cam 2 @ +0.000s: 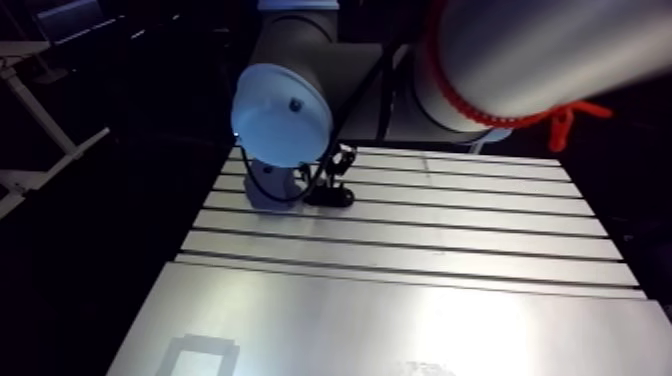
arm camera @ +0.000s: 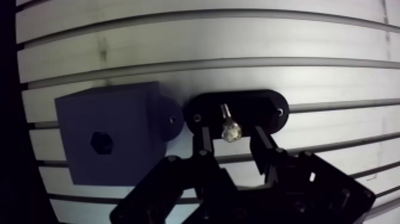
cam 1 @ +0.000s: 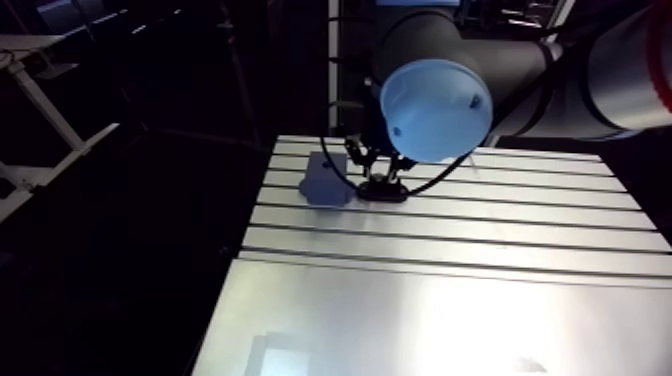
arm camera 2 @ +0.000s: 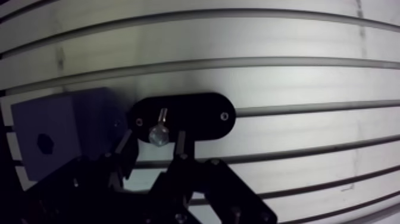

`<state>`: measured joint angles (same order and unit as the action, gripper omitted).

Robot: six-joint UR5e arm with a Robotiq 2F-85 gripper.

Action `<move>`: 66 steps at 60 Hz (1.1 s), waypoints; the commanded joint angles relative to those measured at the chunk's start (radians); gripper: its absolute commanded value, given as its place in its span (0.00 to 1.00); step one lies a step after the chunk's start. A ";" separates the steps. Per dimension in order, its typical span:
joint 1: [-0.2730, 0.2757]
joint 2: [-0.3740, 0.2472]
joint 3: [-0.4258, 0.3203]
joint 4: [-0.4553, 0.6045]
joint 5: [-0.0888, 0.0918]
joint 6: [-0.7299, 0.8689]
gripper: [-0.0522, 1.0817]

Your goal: Pick up the M10 bolt and insert it into the hex recess until seated.

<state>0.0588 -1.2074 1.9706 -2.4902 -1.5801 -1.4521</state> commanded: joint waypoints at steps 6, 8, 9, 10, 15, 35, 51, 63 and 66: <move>0.000 0.003 0.000 -0.002 0.002 -0.001 0.53; 0.000 0.004 -0.001 -0.002 0.002 -0.001 0.53; 0.000 0.004 -0.001 -0.002 0.002 -0.001 0.53; 0.000 0.007 0.000 -0.002 0.002 -0.001 0.53; 0.000 0.010 0.000 -0.002 0.002 -0.001 0.54; -0.002 0.010 -0.001 -0.002 0.002 -0.001 0.57; -0.002 0.010 -0.002 -0.002 0.002 -0.001 0.60; -0.002 0.010 -0.002 -0.002 0.002 -0.003 0.62; -0.002 0.010 -0.002 -0.002 0.001 -0.003 0.63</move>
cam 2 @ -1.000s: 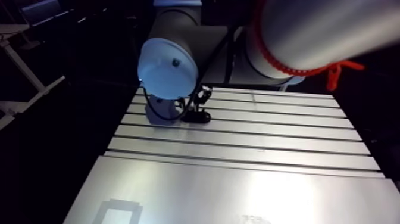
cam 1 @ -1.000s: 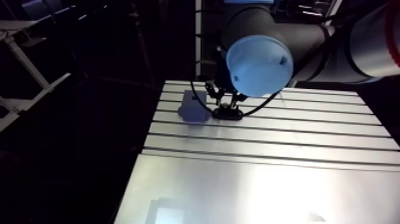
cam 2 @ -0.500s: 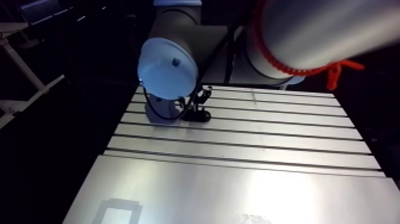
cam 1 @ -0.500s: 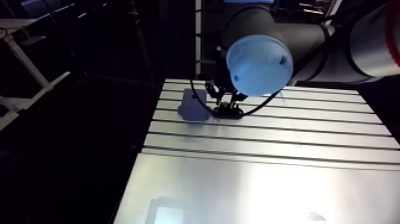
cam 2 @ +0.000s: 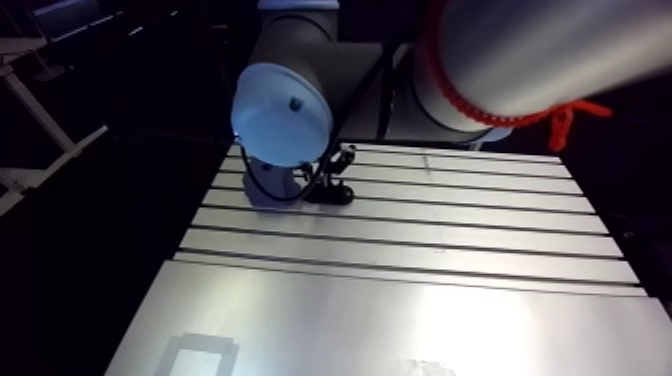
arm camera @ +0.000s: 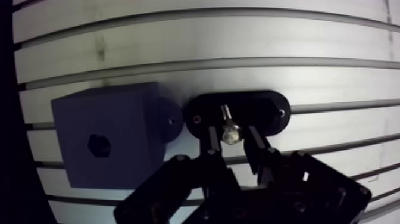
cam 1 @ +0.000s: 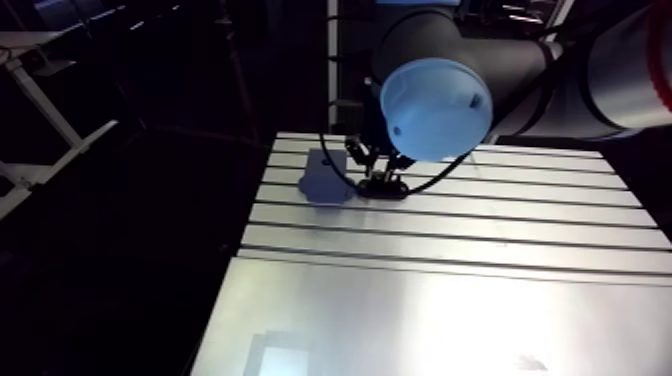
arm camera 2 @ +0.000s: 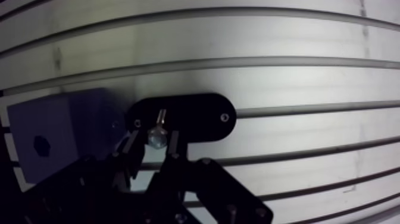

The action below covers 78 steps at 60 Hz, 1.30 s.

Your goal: Pick up the M10 bolt and insert it into the hex recess until seated.

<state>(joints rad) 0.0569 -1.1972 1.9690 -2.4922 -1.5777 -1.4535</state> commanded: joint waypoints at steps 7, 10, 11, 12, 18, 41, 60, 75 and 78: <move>0.001 0.000 0.000 0.000 -0.001 -0.001 0.63; 0.001 0.000 -0.002 0.000 -0.002 -0.001 0.63; 0.001 0.000 -0.002 0.000 -0.002 -0.001 0.63; 0.001 0.000 -0.002 0.000 -0.002 -0.001 0.63; 0.000 0.002 -0.002 0.000 -0.002 -0.001 0.65; 0.000 0.002 0.000 0.000 -0.002 -0.001 0.67; -0.001 0.000 -0.002 0.000 -0.002 -0.003 0.71; 0.000 -0.007 -0.006 0.001 -0.002 -0.001 0.74; 0.000 -0.013 -0.008 0.003 0.001 -0.001 0.75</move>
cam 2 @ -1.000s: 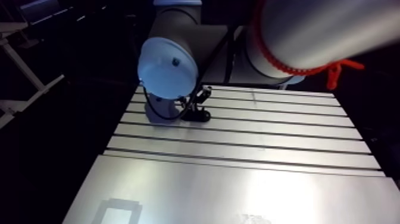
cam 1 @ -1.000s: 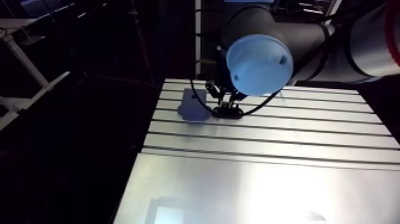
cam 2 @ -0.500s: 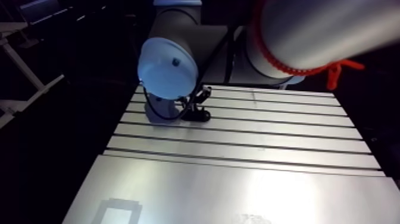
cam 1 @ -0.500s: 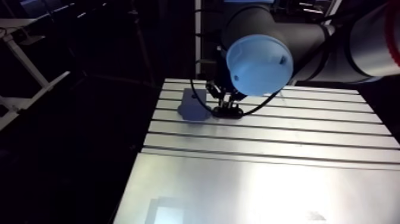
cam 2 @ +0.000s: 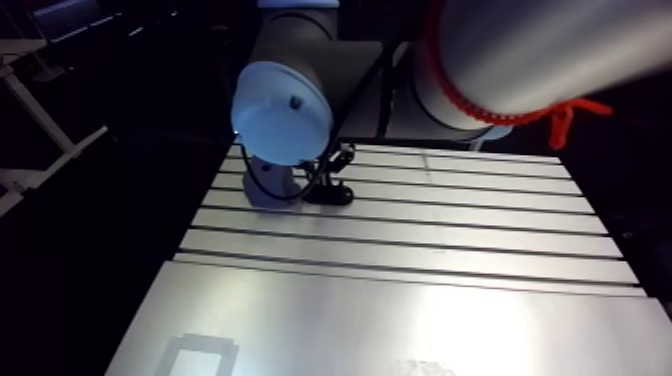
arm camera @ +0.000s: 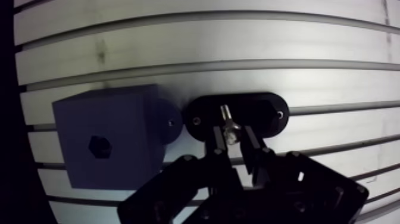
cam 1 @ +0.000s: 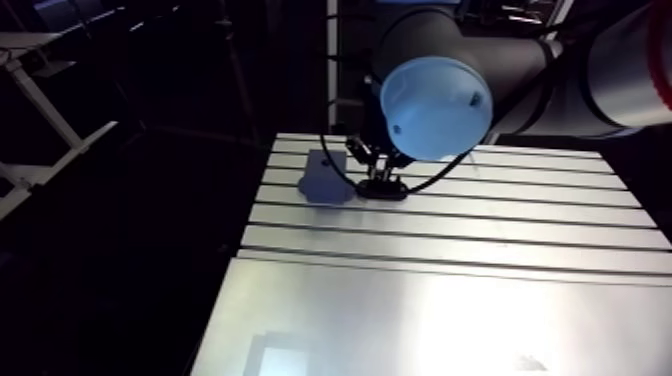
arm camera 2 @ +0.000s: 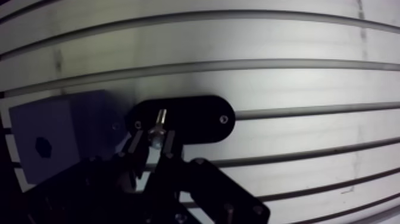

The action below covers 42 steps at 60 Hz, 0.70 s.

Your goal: Pick up the M10 bolt and insert it into the hex recess until seated.

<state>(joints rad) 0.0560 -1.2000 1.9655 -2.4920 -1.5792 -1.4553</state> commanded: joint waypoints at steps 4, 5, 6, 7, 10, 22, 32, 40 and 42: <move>0.002 -0.016 -0.009 0.006 0.006 0.000 0.75; 0.004 -0.022 -0.011 0.007 0.005 0.000 0.75; 0.004 -0.022 -0.011 0.007 0.005 0.000 0.75; 0.005 -0.031 -0.013 0.009 0.005 0.000 0.75; 0.005 -0.040 -0.013 0.010 0.005 0.000 0.75; 0.010 -0.103 -0.036 0.052 -0.003 0.000 0.77; 0.013 -0.137 -0.056 0.094 -0.005 -0.001 0.77; 0.007 -0.143 -0.077 0.164 -0.030 -0.007 0.83; 0.006 -0.144 -0.084 0.173 -0.034 -0.012 0.85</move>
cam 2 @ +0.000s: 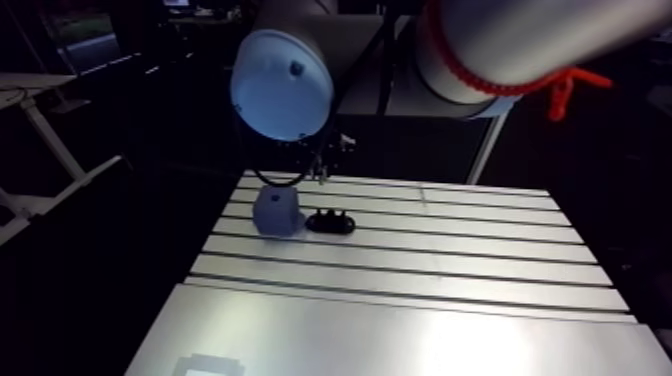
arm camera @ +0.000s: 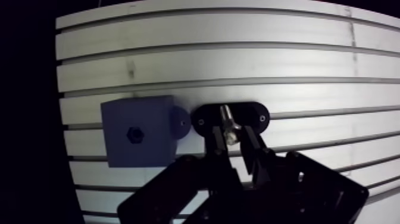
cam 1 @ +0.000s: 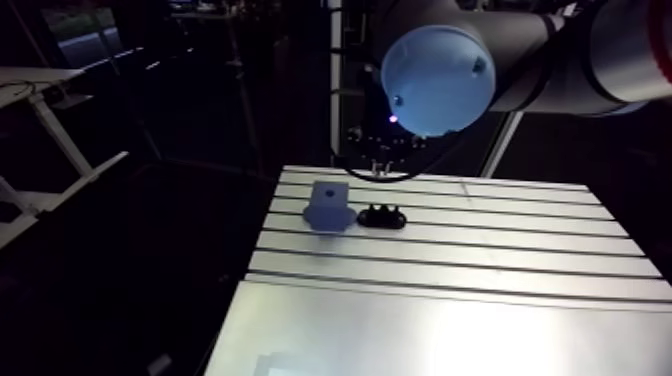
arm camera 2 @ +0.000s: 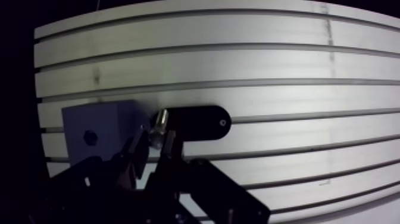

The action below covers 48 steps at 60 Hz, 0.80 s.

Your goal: Pick up the M10 bolt and insert it into the hex recess until seated.

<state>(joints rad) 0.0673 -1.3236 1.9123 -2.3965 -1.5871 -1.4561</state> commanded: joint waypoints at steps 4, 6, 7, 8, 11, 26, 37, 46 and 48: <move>-0.001 -0.021 -0.050 0.108 -0.035 -0.031 0.89; 0.001 -0.027 -0.064 0.134 -0.036 -0.043 0.89; 0.001 -0.027 -0.064 0.134 -0.036 -0.043 0.89; -0.002 -0.039 -0.078 0.164 -0.039 -0.054 0.90; -0.010 -0.063 -0.107 0.223 -0.038 -0.074 0.90; -0.005 -0.070 -0.232 0.450 -0.031 -0.261 0.90; 0.010 -0.055 -0.315 0.596 -0.026 -0.325 0.90; 0.044 0.007 -0.387 0.677 -0.023 -0.438 0.90; 0.045 0.015 -0.395 0.679 -0.021 -0.442 0.90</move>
<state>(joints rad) 0.0866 -1.3635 1.6002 -1.8154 -1.6127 -1.7976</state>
